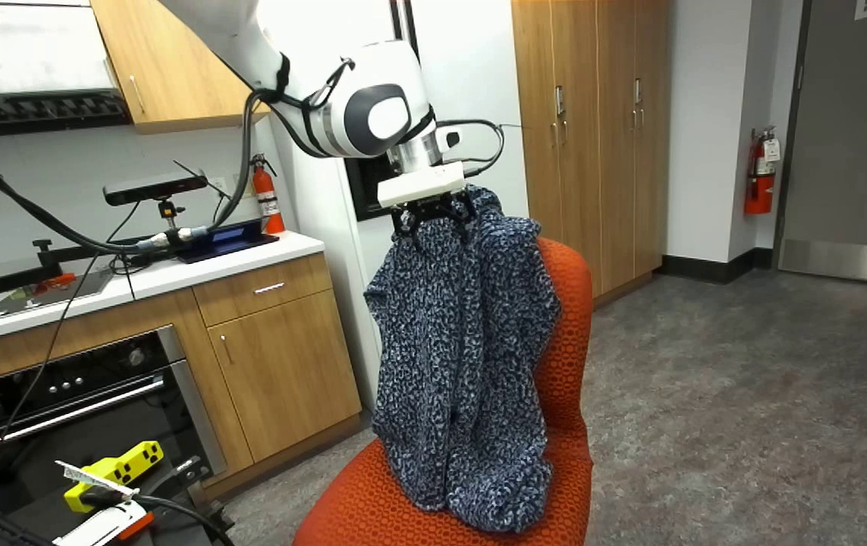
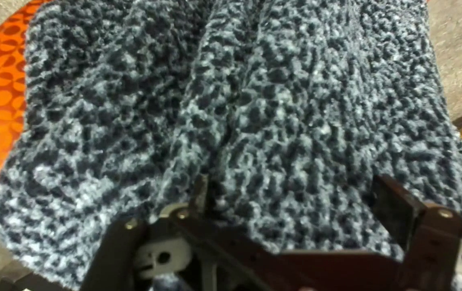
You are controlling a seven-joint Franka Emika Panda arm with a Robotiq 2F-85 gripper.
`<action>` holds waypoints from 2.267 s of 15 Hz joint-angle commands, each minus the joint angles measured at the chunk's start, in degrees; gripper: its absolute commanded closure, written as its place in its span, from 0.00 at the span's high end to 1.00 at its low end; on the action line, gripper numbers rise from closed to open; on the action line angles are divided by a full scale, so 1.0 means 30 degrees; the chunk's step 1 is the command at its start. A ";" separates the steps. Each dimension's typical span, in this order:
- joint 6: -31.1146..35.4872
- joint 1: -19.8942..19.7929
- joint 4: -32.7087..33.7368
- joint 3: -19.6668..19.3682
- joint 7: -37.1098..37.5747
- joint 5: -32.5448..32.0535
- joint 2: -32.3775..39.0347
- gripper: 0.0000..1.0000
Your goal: Put the blanket on the seat of the chair then move it to the backrest of the chair
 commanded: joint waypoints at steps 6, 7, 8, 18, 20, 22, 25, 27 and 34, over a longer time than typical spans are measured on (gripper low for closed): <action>-0.0113 -0.1483 0.4765 0.1765 -0.2018 0.0452 0.4027 0.66; -0.0082 -0.1553 0.4976 0.1822 -0.2018 0.0420 0.4133 0.58; -0.0015 -0.1650 0.5071 0.1850 -0.1965 0.0417 0.4139 0.49; 0.2544 -0.2726 0.0087 0.3262 -0.1888 0.2452 -0.0463 0.03; 0.3792 -0.3071 -0.1895 0.3694 -0.2043 0.3224 -0.2105 0.01; 0.4907 -0.3606 -0.3947 0.4304 -0.2327 0.4165 -0.3841 0.02; 0.6198 -0.4375 -0.6737 0.5135 -0.3221 0.6356 -0.6314 0.02; 0.6600 -0.4743 -0.8243 0.5486 -0.4171 0.8445 -0.7824 0.02; 0.6054 -0.4322 -1.2253 0.3640 -0.6414 1.2921 -1.2592 0.02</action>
